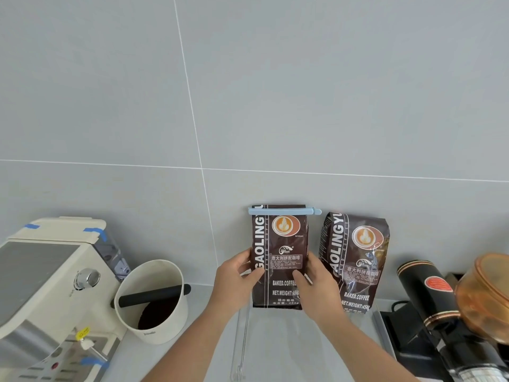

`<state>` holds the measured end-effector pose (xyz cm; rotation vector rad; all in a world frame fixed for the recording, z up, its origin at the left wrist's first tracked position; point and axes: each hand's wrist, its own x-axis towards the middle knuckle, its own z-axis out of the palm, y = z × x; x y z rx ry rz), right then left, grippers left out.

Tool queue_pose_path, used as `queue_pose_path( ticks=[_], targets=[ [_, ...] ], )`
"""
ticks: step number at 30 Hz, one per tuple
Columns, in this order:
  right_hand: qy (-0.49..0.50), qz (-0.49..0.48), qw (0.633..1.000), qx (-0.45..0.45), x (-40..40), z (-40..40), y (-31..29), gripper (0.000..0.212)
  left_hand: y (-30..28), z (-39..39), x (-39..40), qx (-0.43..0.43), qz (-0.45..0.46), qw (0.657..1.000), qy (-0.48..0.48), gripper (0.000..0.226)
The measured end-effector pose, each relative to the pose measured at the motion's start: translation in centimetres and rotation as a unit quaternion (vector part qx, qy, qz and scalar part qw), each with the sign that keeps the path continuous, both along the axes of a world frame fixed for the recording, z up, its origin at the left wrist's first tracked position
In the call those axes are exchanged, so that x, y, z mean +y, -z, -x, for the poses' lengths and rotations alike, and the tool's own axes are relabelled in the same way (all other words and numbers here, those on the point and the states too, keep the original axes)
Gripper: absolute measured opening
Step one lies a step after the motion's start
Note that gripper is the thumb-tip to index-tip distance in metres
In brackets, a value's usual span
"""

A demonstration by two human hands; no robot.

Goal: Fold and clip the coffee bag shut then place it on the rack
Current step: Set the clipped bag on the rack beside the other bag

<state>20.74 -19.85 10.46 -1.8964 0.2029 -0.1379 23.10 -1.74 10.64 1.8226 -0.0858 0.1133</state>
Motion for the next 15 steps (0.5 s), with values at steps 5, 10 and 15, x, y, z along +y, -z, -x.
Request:
queue_pose_path(
  ticks=[5, 10, 15],
  targets=[
    [-0.020, -0.026, 0.999, 0.013, -0.2, 0.2, -0.5, 0.063, 0.1, 0.0, 0.0, 0.018, 0.017, 1.000, -0.014, 0.035],
    [-0.040, -0.054, 0.998, 0.005, -0.3, 0.4, -1.2, 0.052, 0.0, -0.1, 0.0, 0.033, 0.022, 0.999, -0.038, 0.030],
    [-0.040, -0.073, 0.996, 0.018, -0.8, 1.2, -2.7, 0.043, -0.6, 0.2, -0.3, 0.043, 0.026, 0.998, -0.044, 0.030]
  ],
)
